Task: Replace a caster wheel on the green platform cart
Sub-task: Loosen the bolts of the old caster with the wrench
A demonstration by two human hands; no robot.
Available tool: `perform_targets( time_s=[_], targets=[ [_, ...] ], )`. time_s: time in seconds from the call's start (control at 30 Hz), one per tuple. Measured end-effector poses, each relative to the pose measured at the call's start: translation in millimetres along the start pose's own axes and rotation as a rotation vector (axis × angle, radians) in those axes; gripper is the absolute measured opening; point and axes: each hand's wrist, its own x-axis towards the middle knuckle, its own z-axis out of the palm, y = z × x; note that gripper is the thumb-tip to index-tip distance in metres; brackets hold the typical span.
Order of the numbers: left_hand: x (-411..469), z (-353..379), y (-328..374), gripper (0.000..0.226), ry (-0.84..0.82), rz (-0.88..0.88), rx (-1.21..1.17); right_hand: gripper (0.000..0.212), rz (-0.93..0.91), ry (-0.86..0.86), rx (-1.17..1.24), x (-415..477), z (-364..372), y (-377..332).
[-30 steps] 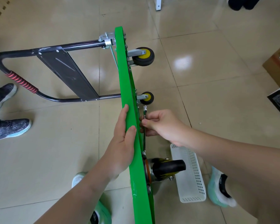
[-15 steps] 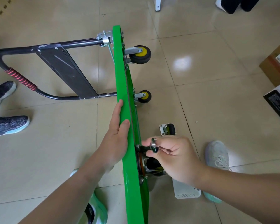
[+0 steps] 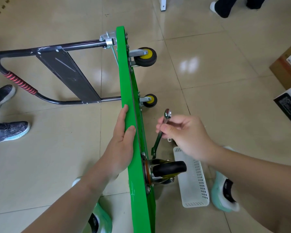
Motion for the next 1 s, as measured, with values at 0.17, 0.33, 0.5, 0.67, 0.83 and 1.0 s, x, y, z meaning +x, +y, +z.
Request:
perform_targets(
  time_s=[0.17, 0.33, 0.5, 0.67, 0.83, 1.0],
  targets=[
    [-1, 0, 2, 0.056, -0.007, -0.012, -0.001, 0.015, 0.217, 0.001, 0.090, 35, 5, 10],
    [0, -1, 2, 0.058, -0.019, -0.009, 0.020, 0.009, 0.309, -0.067, 0.079, 52, 16, 18],
    [0, -1, 4, 0.059, -0.017, -0.005, 0.035, 0.009, 0.340, -0.088, 0.101, 61, 25, 16],
    [-1, -1, 6, 0.059, -0.024, -0.014, 0.032, 0.013, 0.342, -0.114, 0.080, 65, 31, 18],
    [-2, 0, 7, 0.059, -0.026, -0.020, 0.021, 0.017, 0.325, -0.135, 0.041, 65, 33, 25],
    [0, 1, 5, 0.058, -0.026, -0.011, 0.015, 0.015, 0.242, -0.134, 0.067, 48, 34, 18]
  ],
)
